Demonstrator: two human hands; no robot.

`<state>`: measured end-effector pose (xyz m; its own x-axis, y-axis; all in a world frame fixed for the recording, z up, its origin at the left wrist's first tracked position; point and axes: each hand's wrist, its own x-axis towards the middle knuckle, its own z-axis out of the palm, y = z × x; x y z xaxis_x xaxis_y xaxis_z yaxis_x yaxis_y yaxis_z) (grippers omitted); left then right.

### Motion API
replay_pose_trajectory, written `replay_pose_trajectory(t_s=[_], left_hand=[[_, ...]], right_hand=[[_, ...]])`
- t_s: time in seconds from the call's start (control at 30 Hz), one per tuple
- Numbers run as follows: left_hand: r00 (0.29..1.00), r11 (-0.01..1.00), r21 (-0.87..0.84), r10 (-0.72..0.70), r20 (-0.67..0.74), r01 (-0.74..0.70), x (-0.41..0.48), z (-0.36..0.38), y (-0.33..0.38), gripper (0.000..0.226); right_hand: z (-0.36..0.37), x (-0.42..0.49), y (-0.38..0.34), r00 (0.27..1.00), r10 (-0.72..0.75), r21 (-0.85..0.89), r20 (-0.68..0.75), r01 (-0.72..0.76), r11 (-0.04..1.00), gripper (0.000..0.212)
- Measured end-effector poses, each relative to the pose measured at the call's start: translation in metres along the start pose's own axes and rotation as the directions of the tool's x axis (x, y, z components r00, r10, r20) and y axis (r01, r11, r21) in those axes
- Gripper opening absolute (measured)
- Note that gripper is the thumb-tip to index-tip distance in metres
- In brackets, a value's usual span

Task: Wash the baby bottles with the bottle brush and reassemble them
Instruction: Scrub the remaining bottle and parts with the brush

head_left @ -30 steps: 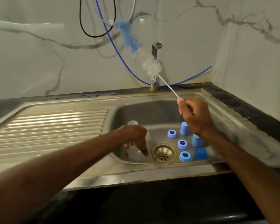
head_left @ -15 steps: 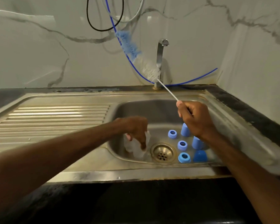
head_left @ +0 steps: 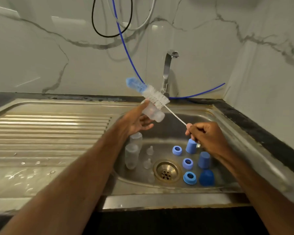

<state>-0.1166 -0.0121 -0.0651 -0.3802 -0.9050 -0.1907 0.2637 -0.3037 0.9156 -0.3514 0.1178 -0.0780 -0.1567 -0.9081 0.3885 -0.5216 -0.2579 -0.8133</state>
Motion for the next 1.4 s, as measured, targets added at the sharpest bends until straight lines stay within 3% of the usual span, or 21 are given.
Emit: replay_pose_trajectory(t_s=[0.13,0.27,0.4,0.7,0.83,0.97,1.13,1.2,1.4], left_hand=[[0.998,0.984,-0.173,0.042,0.042,-0.034,0.007,-0.004,-0.006,0.044],[0.995,0.926,-0.364,0.087,-0.05,-0.1,0.008,-0.005,0.0,0.039],[0.992,0.913,-0.391,0.094,-0.088,-0.121,0.008,-0.01,0.001,0.033],[0.975,0.767,-0.608,0.107,-0.196,-0.207,0.004,-0.03,0.016,0.054],[0.954,0.73,-0.63,0.102,-0.284,-0.265,0.004,-0.044,0.019,0.071],[0.936,0.665,-0.676,0.105,-0.335,-0.317,0.007,-0.052,0.022,0.074],[0.958,0.829,-0.484,0.216,-0.187,-0.281,0.005,-0.043,0.019,0.061],[0.955,0.822,-0.488,0.235,-0.182,-0.295,0.004,-0.037,0.021,0.064],[0.923,0.734,-0.58,0.17,-0.345,-0.353,0.005,-0.048,0.019,0.068]], right_hand=[[-0.003,-0.002,-0.002,0.998,0.037,0.024,0.057,-0.038,0.999,0.026],[-0.005,-0.006,-0.007,0.995,0.097,0.071,-0.021,-0.096,0.993,0.013],[0.0,-0.011,-0.017,0.991,0.117,0.082,-0.071,-0.111,0.99,0.006],[-0.005,-0.027,-0.013,0.986,0.159,0.04,-0.043,-0.157,0.987,0.034],[-0.004,-0.03,-0.01,0.989,0.145,0.007,-0.025,-0.145,0.989,0.036],[-0.005,-0.032,-0.011,0.991,0.124,-0.005,-0.058,-0.125,0.992,0.037],[-0.007,-0.033,-0.008,0.994,0.104,-0.077,0.015,-0.102,0.992,0.046],[-0.007,-0.033,-0.007,0.996,0.081,-0.111,0.033,-0.077,0.991,0.044],[-0.012,-0.034,-0.012,0.997,0.019,-0.153,-0.081,-0.031,0.988,0.034]])
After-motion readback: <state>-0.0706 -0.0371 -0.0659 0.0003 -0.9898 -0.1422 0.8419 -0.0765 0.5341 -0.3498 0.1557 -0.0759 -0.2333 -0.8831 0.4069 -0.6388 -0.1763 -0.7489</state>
